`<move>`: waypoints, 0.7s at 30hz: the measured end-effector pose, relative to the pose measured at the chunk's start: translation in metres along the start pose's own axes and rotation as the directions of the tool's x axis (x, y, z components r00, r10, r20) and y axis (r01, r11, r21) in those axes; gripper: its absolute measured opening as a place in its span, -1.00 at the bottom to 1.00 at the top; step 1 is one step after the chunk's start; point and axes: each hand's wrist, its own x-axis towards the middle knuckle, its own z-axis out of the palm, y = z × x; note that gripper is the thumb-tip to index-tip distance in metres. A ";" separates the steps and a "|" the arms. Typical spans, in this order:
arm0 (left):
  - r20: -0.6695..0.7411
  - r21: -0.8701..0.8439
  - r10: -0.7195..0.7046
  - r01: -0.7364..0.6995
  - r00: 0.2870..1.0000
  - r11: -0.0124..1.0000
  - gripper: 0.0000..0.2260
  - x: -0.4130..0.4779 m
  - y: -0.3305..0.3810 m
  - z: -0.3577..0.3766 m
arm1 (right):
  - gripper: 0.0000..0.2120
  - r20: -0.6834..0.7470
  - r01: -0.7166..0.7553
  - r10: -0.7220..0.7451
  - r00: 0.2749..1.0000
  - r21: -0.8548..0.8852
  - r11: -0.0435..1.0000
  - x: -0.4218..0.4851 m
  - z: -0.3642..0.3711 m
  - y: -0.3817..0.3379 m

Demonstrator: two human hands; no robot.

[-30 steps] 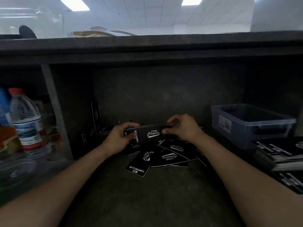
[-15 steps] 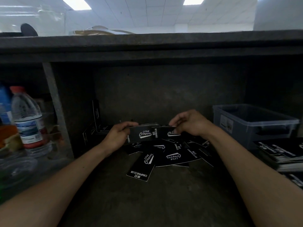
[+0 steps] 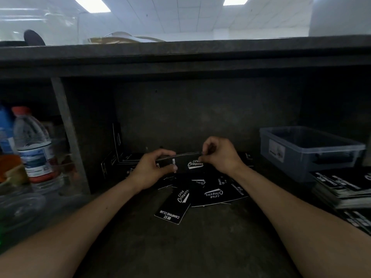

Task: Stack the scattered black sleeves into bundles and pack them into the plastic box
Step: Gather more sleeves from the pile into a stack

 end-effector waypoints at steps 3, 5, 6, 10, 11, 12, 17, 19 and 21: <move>-0.047 0.013 0.002 -0.001 0.999 1.000 -0.69 0.004 -0.004 -0.004 | -0.69 0.041 -0.025 0.027 0.999 -0.038 0.999 0.006 -0.019 -0.022; -0.055 -0.050 -0.065 0.062 0.996 0.997 -0.68 0.006 -0.005 -0.008 | -0.68 0.376 -0.064 0.142 0.916 -0.212 0.975 0.000 -0.039 -0.040; -0.053 -0.080 -0.096 0.092 0.994 0.993 -0.68 0.007 -0.005 -0.010 | -0.61 0.550 -0.065 0.239 0.800 -0.317 0.946 -0.005 -0.044 -0.046; -0.022 -0.084 -0.129 0.127 0.991 0.988 -0.66 0.007 -0.004 -0.010 | -0.41 0.700 0.063 0.396 0.595 -0.531 0.845 -0.019 -0.034 -0.050; -0.015 -0.070 -0.120 0.119 0.993 0.990 -0.67 0.007 -0.005 -0.009 | -0.41 0.700 0.060 0.401 0.591 -0.534 0.843 -0.018 -0.031 -0.051; -0.010 -0.057 -0.110 0.109 0.994 0.992 -0.68 0.006 -0.005 -0.008 | -0.42 0.703 0.061 0.409 0.582 -0.539 0.840 -0.016 -0.030 -0.053; -0.019 -0.060 -0.113 0.111 0.993 0.992 -0.68 0.007 -0.005 -0.007 | -0.65 0.701 -0.115 0.236 0.673 -0.216 0.970 -0.007 -0.035 -0.040; -0.024 -0.083 -0.124 0.122 0.992 0.989 -0.68 0.007 -0.003 -0.006 | -0.62 0.550 -0.339 0.184 0.815 0.194 0.920 -0.003 -0.038 -0.033; -0.023 -0.116 -0.132 0.129 0.991 0.985 -0.67 0.007 -0.001 -0.006 | -0.57 0.375 -0.404 0.222 0.900 0.527 0.748 0.000 -0.035 -0.027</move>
